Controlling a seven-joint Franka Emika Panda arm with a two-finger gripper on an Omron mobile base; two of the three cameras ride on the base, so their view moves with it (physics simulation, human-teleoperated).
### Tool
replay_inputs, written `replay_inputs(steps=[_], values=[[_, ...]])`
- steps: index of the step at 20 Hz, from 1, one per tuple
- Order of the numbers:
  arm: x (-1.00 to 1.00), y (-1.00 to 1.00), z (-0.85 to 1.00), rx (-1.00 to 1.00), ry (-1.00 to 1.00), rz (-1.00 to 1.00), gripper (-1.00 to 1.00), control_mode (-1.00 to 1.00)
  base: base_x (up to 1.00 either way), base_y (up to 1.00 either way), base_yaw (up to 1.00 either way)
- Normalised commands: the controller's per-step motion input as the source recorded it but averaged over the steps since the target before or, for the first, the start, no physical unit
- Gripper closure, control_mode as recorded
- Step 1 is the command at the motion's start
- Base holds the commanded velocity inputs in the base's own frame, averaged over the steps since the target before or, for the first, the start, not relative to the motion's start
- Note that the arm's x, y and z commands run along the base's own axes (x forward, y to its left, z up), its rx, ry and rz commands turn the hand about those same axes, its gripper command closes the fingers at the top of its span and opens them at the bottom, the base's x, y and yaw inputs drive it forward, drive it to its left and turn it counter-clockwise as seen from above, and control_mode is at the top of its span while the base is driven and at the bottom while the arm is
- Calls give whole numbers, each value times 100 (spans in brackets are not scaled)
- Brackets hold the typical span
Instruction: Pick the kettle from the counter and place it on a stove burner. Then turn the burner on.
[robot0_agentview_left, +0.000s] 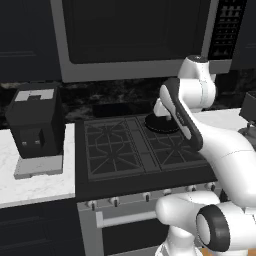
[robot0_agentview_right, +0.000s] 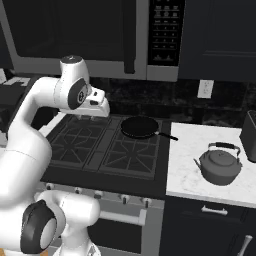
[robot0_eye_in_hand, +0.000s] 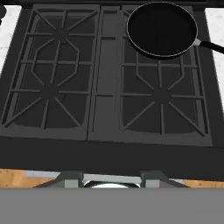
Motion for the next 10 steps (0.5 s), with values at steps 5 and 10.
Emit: replay_inputs(steps=[5, 10], values=[[-14, -21, 0, 8, -3, 0, -100, -100, 0, 0, 0], [-44, -88, -1, 12, -6, -2, -100, -100, 0, 0, 0]])
